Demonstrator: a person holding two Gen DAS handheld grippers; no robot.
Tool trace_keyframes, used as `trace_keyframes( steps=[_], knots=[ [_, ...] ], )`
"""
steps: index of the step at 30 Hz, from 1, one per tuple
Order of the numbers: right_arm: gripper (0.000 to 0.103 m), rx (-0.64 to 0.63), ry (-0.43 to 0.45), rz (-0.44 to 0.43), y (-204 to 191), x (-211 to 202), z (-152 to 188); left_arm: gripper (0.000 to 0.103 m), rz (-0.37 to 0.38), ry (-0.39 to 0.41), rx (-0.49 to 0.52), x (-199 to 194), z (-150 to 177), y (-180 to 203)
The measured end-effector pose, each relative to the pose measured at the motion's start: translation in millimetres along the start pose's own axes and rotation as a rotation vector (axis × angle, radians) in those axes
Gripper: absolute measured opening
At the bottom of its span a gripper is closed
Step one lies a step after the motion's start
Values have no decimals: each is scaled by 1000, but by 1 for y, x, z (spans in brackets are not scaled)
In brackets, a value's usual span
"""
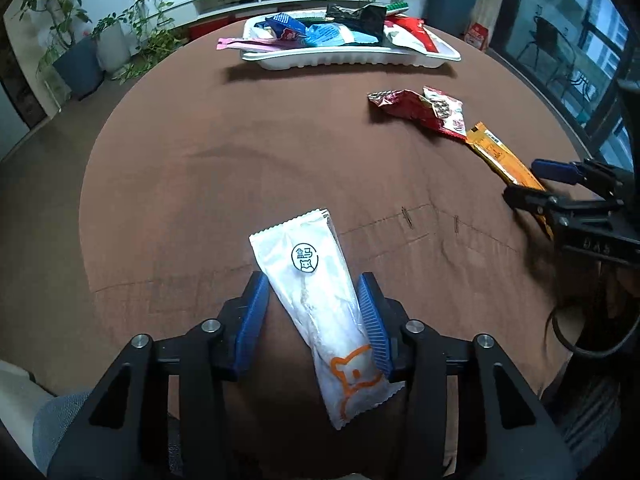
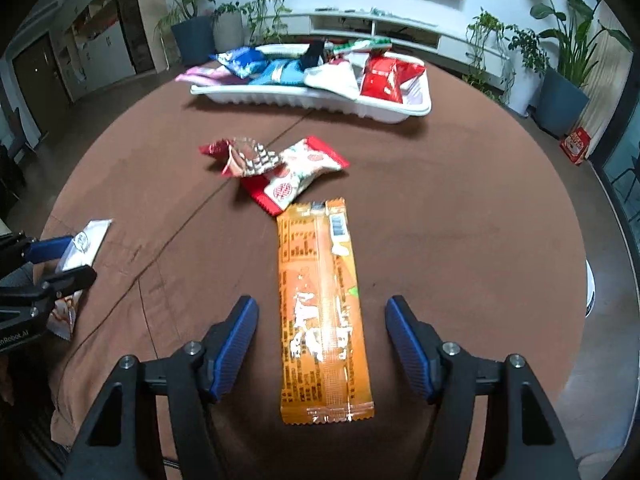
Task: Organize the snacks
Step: 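Grasp the white packet with the left tool while the right tool grasps the orange bar, then carry both packets into the tray and open both tools to release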
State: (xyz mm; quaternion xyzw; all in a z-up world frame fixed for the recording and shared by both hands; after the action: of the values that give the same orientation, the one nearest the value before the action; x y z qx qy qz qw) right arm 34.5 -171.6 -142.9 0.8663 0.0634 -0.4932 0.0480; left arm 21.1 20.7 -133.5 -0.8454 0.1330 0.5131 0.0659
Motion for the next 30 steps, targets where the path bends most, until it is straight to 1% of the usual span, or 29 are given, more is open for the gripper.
trace_keyframes(
  steps=[2, 3, 4, 5, 6, 9, 11, 13, 17, 23, 27, 30],
  knots=[
    [67, 1, 0, 3, 1, -2, -1, 28, 29, 5, -9, -2, -1, -3],
    [64, 2, 1, 1, 2, -4, -2, 26, 44, 4, -14, -2, -2, -4],
    [58, 3, 2, 1, 2, -5, -3, 25, 52, 1, -10, -2, -3, -5],
    [48, 3, 2, -1, 3, -7, -3, 24, 56, -1, -4, -2, -3, -4],
    [43, 4, 2, -3, 3, -6, -3, 22, 62, -3, 4, -2, -3, -4],
    [35, 0, -3, -13, 3, -7, -3, 20, 80, 1, 16, -3, -5, -2],
    [22, -2, -3, -38, -1, -8, -3, 20, 93, 9, 16, -6, -8, -1],
    [17, -9, -2, -45, -4, -8, -2, 19, 97, 8, 15, -6, -10, -3],
    [16, -10, 8, -66, -6, -10, -2, 19, 123, 15, -6, -8, -13, -5],
    [15, 29, 58, -117, -6, -25, -6, 19, 146, 47, -20, -21, -22, -4],
    [15, 69, 105, -143, 0, -38, -14, 19, 177, 85, -18, -34, -39, 1],
    [15, 96, 136, -151, 6, -45, -24, 19, 203, 120, 4, -45, -61, 10]
  ],
)
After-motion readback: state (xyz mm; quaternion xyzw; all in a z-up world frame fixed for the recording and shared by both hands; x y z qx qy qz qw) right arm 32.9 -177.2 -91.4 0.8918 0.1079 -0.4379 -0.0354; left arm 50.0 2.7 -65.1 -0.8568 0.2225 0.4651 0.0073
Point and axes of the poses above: each gripper's, at about its wrist camera, not at the fingertips, and x roughly the way its jaws point, y to its right, z to its underside, the point moved 9 cm from there along x, roughly the way its jaws point, and after that the axes turned 3 degrees about -x, right-handed, at the moved point
